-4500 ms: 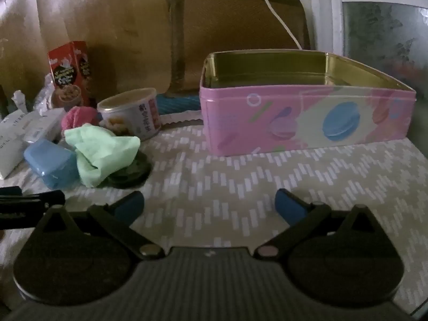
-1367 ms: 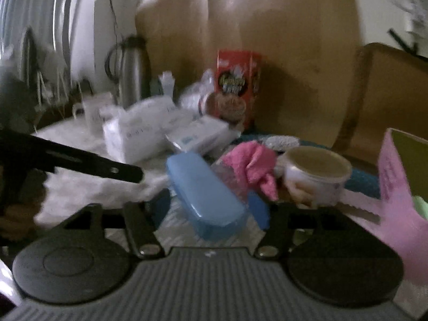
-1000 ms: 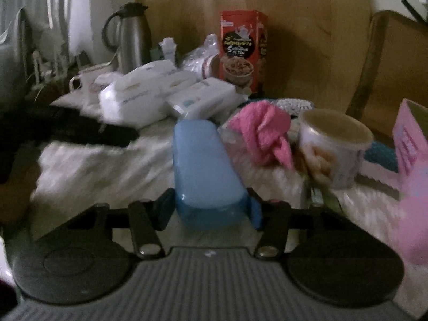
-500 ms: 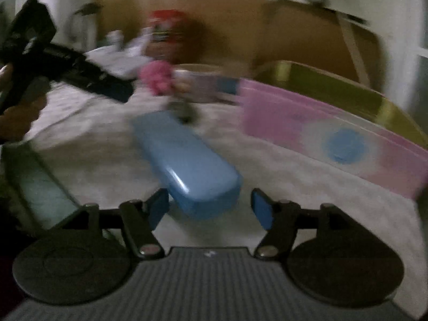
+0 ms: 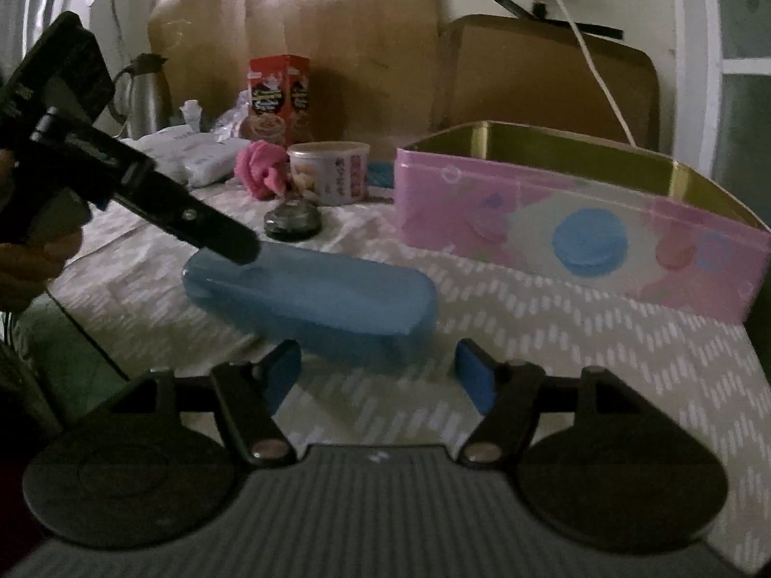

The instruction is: Organize soft objects

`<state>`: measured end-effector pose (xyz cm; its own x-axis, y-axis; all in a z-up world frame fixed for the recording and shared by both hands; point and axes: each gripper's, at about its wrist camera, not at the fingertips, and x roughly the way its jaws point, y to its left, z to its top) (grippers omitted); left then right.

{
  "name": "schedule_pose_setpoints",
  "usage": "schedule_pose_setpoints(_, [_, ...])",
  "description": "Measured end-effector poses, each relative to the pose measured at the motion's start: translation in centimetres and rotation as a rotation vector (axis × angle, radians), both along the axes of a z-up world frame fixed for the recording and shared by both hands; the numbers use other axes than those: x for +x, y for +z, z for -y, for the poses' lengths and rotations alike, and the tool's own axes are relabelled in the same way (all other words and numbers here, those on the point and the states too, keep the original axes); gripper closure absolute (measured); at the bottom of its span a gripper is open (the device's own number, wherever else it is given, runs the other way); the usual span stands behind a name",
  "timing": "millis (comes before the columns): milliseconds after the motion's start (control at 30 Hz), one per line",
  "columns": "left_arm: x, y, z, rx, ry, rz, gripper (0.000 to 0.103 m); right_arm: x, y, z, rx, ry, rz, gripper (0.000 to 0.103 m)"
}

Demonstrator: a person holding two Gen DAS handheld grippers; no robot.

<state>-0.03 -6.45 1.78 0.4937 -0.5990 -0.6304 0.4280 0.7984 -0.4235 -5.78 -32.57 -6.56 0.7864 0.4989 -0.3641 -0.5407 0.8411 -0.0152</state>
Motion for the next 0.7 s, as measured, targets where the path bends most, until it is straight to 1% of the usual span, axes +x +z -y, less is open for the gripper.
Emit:
schedule_pose_setpoints(33, [-0.1, -0.1, -0.1, -0.007, 0.001, -0.017, 0.034, 0.3, 0.0, 0.1, -0.005, 0.011, 0.003, 0.025])
schedule_pose_setpoints(67, [0.0, -0.4, -0.1, -0.018, -0.003, -0.038, 0.039, 0.4, 0.0, -0.1, -0.012, 0.019, 0.007, 0.025])
schedule_pose_setpoints(100, [0.1, -0.7, -0.1, -0.036, -0.015, -0.055, 0.040, 0.7, -0.1, -0.1, -0.020, 0.032, 0.010, 0.025])
schedule_pose_setpoints(133, [0.2, -0.9, 0.0, -0.049, -0.017, -0.055, 0.041, 0.7, -0.1, -0.2, -0.028, 0.042, 0.014, 0.025])
schedule_pose_setpoints(200, [0.6, -0.7, 0.3, -0.044, -0.003, -0.049, 0.041, 0.7, -0.3, -0.6, -0.028, 0.060, 0.019, 0.025])
schedule_pose_setpoints(233, [0.9, -0.4, 0.5, -0.028, 0.009, -0.036, 0.041, 0.7, -0.3, -0.7, -0.030, 0.050, 0.027, 0.027])
schedule_pose_setpoints(267, [1.1, 0.0, 0.8, -0.018, 0.011, -0.018, 0.042, 0.6, -0.2, -0.9, -0.035, 0.040, 0.035, 0.030])
schedule_pose_setpoints(333, [1.9, 1.2, 1.3, -0.019, -0.009, 0.018, 0.041, 0.4, 0.3, -0.6, -0.018, 0.027, 0.045, 0.032])
schedule_pose_setpoints(367, [2.4, 1.9, 1.7, -0.025, -0.021, 0.039, 0.041, 0.2, 0.7, -0.3, -0.001, 0.018, 0.053, 0.032])
schedule_pose_setpoints(500, [5.7, 4.8, 4.1, -0.043, -0.061, 0.148, 0.041, 0.2, 3.2, 1.2, 0.041, -0.061, 0.142, 0.032])
schedule_pose_setpoints(600, [8.4, 6.3, 6.4, -0.054, -0.064, 0.198, 0.040, 1.9, 4.7, 2.3, 0.053, -0.146, 0.180, 0.032])
schedule_pose_setpoints(700, [10.9, 6.8, 8.4, -0.058, -0.040, 0.228, 0.039, 4.4, 5.8, 3.0, 0.078, -0.224, 0.187, 0.032])
